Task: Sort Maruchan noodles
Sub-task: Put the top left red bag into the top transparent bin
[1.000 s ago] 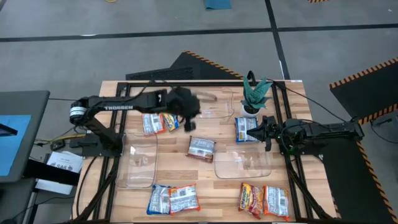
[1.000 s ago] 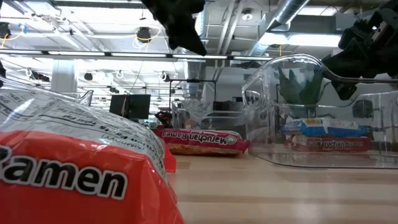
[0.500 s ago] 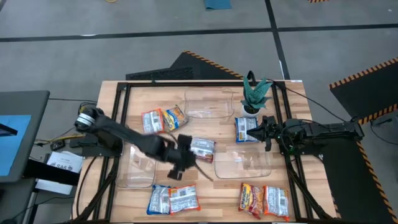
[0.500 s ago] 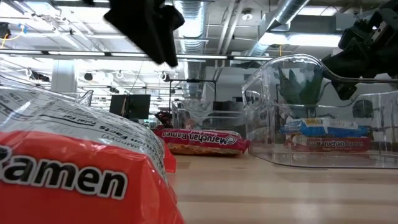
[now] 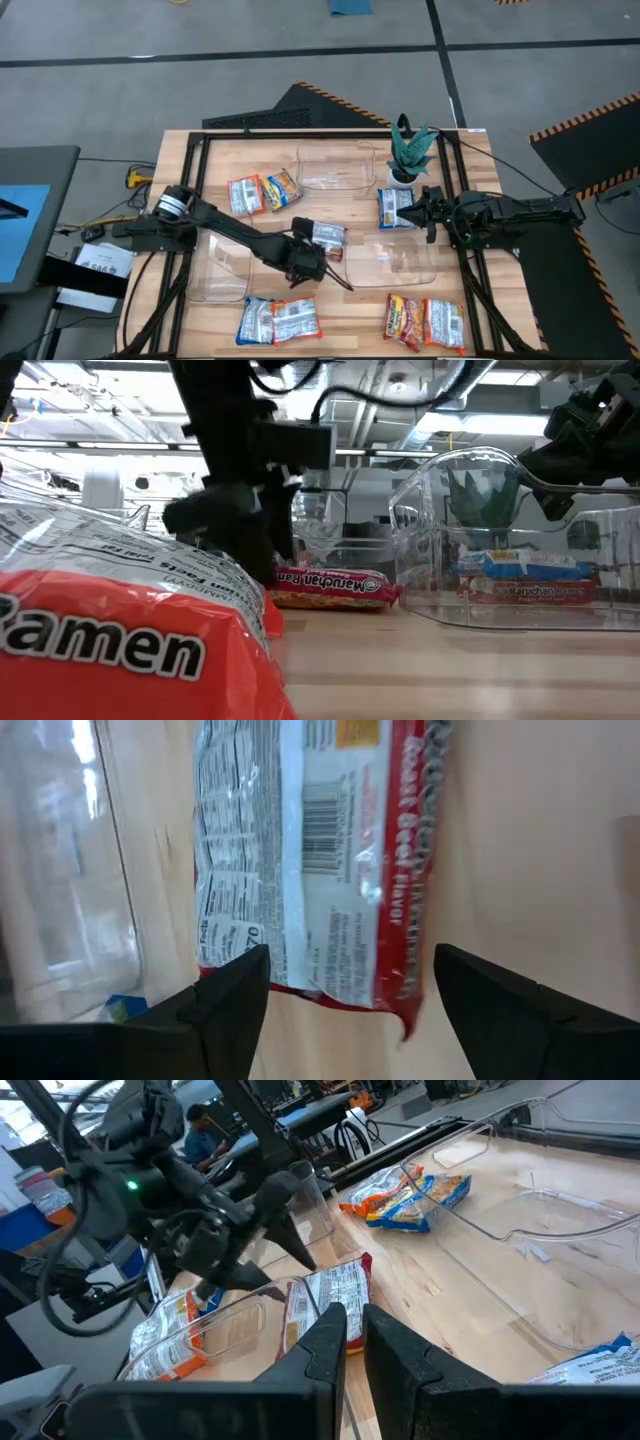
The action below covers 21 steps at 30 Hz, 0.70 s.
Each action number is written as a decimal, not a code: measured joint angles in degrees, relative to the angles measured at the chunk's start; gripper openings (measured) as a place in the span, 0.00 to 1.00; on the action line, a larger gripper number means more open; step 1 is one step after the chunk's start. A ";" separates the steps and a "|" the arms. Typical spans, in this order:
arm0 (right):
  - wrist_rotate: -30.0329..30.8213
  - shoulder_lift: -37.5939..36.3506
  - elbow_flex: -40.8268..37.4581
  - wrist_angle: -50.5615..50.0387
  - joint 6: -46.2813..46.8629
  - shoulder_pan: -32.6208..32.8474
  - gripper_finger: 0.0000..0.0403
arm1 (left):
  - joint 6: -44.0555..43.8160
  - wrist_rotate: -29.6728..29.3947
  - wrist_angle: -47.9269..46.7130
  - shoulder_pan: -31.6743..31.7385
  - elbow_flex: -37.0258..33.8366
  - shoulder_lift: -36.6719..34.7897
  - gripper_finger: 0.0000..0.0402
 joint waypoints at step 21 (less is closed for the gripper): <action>0.02 0.00 0.01 0.00 0.00 -0.01 0.16 | 6.41 -2.95 8.53 0.31 -5.99 0.52 0.29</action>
